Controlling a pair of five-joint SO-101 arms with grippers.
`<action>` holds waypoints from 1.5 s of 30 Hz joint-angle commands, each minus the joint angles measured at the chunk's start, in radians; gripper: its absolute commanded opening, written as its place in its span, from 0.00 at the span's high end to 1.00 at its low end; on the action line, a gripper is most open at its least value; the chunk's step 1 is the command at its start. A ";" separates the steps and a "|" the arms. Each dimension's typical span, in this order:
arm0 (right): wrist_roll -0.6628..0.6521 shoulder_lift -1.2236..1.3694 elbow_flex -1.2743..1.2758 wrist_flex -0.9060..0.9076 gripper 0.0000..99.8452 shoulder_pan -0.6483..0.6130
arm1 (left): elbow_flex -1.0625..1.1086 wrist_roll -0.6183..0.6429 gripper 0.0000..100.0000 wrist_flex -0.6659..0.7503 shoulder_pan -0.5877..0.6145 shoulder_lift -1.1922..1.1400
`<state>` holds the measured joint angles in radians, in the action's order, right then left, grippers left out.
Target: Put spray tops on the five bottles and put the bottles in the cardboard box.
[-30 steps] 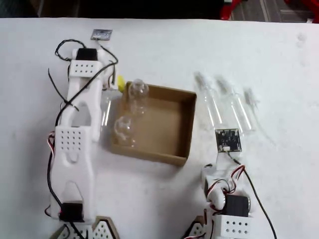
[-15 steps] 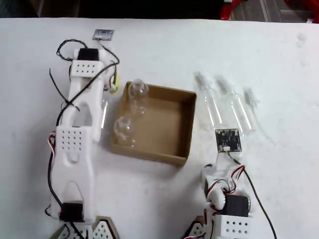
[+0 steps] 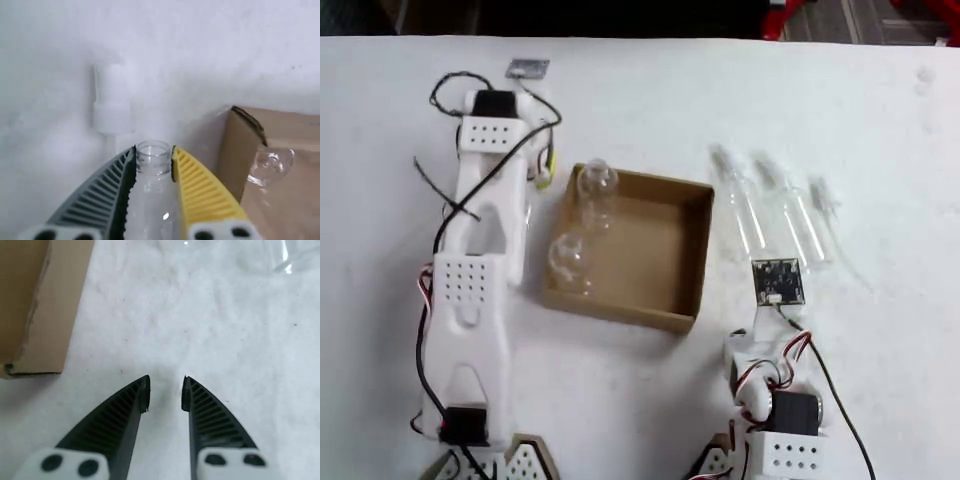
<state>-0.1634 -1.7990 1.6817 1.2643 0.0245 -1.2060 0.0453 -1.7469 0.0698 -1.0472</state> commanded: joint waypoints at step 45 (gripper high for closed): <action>-0.014 -0.007 0.008 -0.417 0.91 -0.059 | 0.925 0.060 0.98 0.196 -0.051 1.811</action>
<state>-0.1619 -1.7990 1.6817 1.0434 -0.0491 -0.4173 0.0760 -1.6303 0.0238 0.6498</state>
